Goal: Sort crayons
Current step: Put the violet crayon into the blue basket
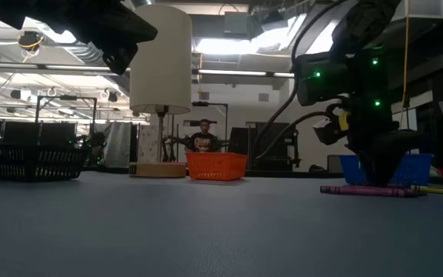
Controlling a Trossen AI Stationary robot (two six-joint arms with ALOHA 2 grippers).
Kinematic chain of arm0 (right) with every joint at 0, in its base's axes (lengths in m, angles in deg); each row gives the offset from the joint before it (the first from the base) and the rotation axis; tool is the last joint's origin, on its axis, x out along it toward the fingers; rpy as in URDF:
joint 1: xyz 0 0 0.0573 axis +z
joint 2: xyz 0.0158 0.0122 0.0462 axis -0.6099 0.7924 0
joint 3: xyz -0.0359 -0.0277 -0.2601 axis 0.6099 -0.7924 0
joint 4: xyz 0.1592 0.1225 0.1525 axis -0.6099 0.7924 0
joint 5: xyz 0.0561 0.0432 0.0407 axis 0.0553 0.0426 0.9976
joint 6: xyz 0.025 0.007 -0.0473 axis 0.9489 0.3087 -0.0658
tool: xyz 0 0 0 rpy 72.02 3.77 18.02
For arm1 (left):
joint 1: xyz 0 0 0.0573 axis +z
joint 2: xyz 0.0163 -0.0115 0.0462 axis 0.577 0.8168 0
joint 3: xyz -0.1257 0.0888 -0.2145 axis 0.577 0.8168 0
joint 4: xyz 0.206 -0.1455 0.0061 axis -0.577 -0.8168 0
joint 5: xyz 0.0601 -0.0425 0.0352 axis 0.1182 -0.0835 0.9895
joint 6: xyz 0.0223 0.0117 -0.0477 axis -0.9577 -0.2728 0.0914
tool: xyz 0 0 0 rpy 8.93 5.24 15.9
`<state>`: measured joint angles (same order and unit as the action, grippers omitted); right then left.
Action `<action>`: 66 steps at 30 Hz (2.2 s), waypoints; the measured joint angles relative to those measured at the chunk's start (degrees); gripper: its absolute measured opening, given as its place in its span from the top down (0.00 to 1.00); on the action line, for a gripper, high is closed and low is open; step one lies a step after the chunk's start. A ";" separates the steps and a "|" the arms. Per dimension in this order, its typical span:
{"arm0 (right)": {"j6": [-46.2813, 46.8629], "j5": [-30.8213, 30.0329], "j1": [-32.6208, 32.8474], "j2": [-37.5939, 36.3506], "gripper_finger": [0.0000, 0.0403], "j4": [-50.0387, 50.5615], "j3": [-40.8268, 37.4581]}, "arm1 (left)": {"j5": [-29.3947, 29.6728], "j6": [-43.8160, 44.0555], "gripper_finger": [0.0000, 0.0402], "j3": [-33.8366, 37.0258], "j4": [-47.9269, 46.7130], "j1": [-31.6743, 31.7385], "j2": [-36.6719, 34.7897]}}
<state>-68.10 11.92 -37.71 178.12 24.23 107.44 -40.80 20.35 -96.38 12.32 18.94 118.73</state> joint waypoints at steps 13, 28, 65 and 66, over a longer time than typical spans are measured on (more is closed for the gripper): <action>-2.27 1.13 0.09 0.15 0.96 1.18 1.90 | 0.00 -0.02 0.98 0.00 -0.02 0.00 0.00; -2.60 0.93 0.09 0.19 0.95 2.63 2.43 | 0.00 -0.02 0.98 0.00 -0.02 0.00 0.00; 0.35 -23.55 -8.01 -8.26 0.95 23.56 9.39 | 0.00 -0.02 0.98 0.02 -0.04 -0.02 0.00; 0.35 -23.18 -8.69 -8.26 0.95 23.43 9.39 | 0.00 -0.02 0.98 0.02 -0.02 -0.02 0.00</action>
<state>-67.75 -11.26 -46.40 169.86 47.65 116.83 -40.80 20.32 -96.36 12.30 18.92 118.73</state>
